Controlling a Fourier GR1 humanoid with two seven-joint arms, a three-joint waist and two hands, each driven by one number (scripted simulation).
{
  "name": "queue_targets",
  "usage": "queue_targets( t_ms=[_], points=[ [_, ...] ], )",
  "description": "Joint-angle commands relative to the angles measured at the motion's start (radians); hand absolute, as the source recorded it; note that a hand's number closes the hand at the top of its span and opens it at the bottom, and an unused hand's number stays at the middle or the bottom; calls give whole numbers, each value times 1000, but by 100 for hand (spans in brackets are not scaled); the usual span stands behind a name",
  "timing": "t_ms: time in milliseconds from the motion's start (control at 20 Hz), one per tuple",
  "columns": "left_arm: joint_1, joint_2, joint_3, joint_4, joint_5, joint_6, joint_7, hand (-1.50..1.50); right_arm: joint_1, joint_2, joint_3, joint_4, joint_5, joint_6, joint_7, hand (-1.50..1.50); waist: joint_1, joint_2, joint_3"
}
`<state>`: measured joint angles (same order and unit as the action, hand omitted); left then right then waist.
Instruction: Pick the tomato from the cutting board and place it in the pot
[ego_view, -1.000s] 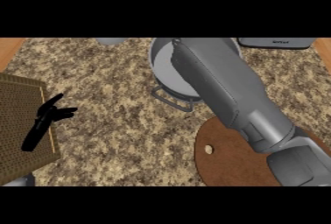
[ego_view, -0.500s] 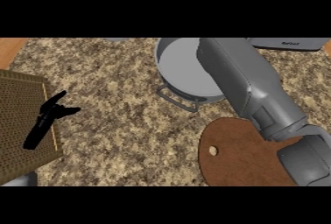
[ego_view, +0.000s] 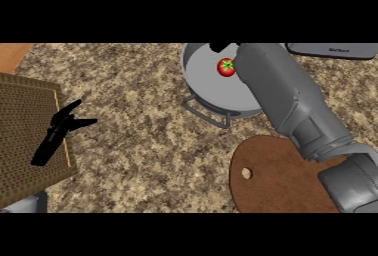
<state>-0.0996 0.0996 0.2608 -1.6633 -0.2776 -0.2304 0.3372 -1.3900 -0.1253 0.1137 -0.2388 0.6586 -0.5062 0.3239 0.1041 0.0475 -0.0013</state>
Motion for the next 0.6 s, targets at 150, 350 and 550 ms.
queue_targets(
  t_ms=[150,350,550],
  points=[
    [3,-7,4,-7,2,13,-83,0,-23,-13,-76,22,-56,-50,-104,-150,16,0,0],
    [-25,-21,7,9,-10,29,-72,0,27,-1,-181,-97,-161,-189,-285,-150,-6,3,3],
    [-38,1,26,-15,-9,14,-45,0,10,16,-286,-146,-269,-204,-358,-150,-17,-11,3]
  ],
)
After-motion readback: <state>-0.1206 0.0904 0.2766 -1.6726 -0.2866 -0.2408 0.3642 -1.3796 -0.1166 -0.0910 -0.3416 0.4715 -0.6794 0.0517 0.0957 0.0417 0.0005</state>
